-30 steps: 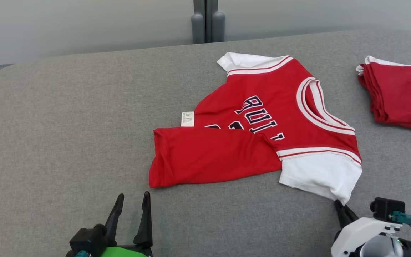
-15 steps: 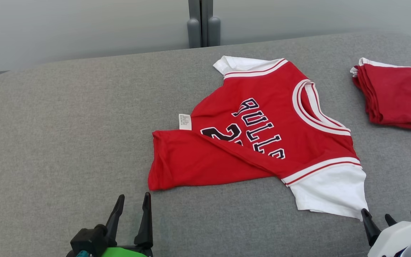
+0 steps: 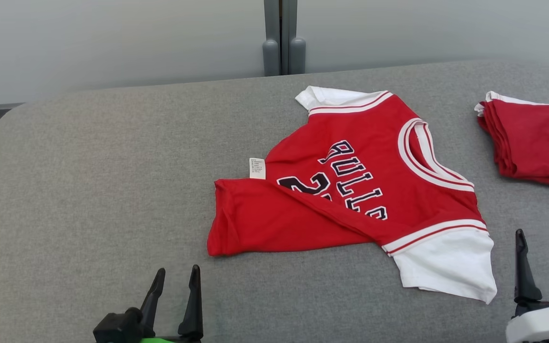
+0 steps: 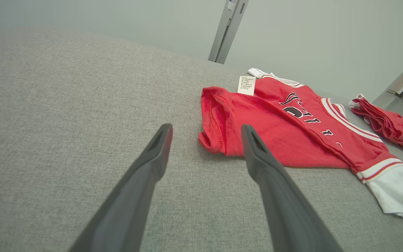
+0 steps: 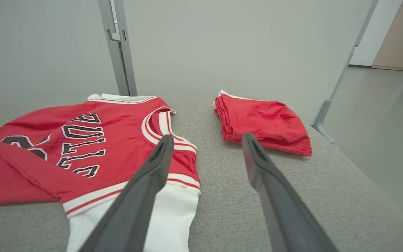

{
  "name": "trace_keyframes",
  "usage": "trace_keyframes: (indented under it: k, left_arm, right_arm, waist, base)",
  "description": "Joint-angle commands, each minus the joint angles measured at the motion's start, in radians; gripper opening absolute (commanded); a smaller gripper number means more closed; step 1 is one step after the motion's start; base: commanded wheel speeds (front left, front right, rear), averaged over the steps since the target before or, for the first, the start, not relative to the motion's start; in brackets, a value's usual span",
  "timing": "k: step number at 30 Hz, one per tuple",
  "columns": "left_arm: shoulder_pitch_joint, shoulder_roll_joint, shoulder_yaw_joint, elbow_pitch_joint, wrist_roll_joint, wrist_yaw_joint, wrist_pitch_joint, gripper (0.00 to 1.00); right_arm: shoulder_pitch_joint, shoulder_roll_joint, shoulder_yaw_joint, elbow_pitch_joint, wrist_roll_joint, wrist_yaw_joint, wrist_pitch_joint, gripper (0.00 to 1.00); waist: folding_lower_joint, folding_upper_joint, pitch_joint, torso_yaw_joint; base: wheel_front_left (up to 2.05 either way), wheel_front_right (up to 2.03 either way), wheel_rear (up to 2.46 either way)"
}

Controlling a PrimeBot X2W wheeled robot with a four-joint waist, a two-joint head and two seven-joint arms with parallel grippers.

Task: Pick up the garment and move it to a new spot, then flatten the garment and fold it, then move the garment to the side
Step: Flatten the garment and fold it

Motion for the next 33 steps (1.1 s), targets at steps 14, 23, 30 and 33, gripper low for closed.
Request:
trace_keyframes:
  k: [14, 23, 30, 33]
  left_arm:
    - [0.014, 0.004, 0.02, 0.011, 0.024, -0.01, -0.003, 1.0]
    - [0.02, 0.004, 0.021, 0.015, 0.02, -0.009, -0.003, 1.0]
    - [-0.075, 0.004, -0.01, 0.035, 0.031, -0.032, -0.003, 1.0]
    - [-0.174, 0.004, -0.035, 0.088, 0.033, -0.048, -0.003, 1.0]
  right_arm:
    - [0.019, 0.07, 0.09, -0.039, -0.04, -0.002, -0.036, 1.0]
    - [0.003, 0.081, 0.159, 0.018, -0.03, -0.002, -0.036, 1.0]
    - [-0.033, 0.082, 0.185, 0.02, -0.031, -0.002, -0.036, 1.0]
    - [-0.056, 0.078, 0.2, 0.012, -0.034, -0.002, -0.036, 1.0]
  waist:
    - [0.0, -0.0001, -0.013, 0.023]
    - [0.0, -0.0001, -0.015, 0.027]
    - [0.0, -0.0001, 0.024, 0.006]
    - [0.0, -0.0001, 0.056, -0.012]
  base:
    - [0.0, 0.0, 0.0]
    - [0.0, 0.0, 0.0]
    - [0.0, 0.0, 0.0]
    - [0.0, 0.0, 0.0]
